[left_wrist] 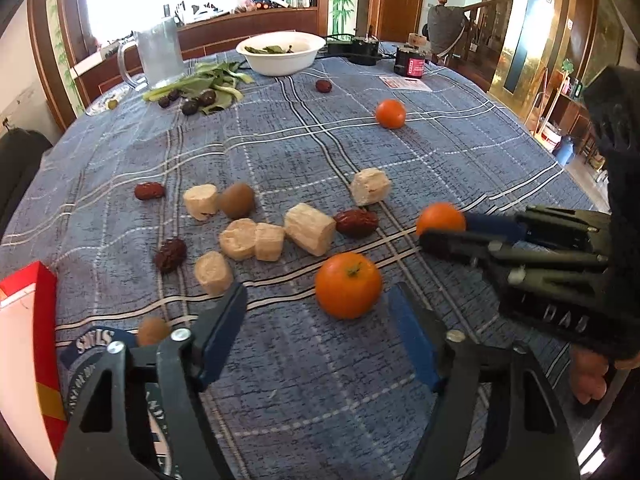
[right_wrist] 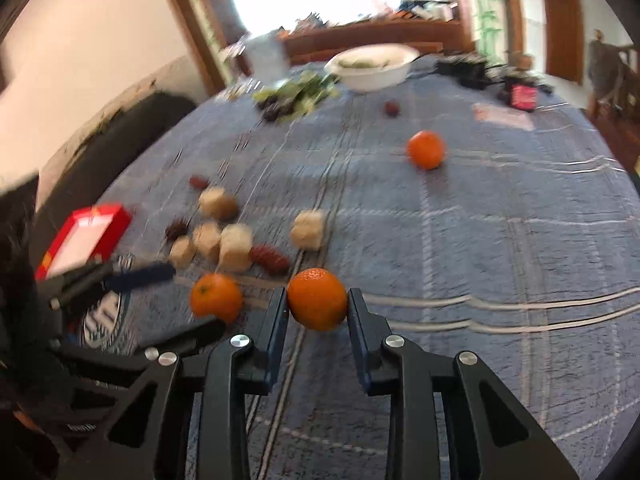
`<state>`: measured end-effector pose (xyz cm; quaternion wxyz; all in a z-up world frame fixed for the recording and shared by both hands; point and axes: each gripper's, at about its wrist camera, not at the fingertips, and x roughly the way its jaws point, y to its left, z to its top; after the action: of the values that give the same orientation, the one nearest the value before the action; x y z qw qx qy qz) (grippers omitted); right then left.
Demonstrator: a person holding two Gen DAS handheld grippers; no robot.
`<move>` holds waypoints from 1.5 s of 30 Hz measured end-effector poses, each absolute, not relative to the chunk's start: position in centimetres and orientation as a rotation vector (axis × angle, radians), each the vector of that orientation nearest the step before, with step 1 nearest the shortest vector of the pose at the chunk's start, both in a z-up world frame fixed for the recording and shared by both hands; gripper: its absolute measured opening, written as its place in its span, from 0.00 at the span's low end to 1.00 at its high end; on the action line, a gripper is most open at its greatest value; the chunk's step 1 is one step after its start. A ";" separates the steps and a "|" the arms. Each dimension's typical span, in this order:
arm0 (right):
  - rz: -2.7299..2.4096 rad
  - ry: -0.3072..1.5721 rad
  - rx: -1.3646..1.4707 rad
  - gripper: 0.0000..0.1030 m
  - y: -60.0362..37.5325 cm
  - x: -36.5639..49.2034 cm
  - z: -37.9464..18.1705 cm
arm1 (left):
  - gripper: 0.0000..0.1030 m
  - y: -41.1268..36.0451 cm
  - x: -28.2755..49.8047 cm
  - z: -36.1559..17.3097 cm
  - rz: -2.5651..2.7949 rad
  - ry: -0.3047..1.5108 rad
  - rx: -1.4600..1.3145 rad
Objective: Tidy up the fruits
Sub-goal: 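Close the left tool on its mandarin while the right tool grasps the other mandarin, then carry both mandarins to the red-rimmed tray and open both tools to drop them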
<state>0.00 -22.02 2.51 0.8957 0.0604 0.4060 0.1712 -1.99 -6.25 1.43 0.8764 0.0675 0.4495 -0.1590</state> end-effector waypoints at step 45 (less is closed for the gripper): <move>0.884 0.801 -0.124 0.28 10.6 -7.4 5.0 | 0.37 25.6 -14.6 5.3 0.415 0.768 -0.190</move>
<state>-7.39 10.63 5.03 0.8255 -0.0582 0.3769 0.4160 -14.61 25.62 5.34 0.9018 -0.0920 0.3715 0.2005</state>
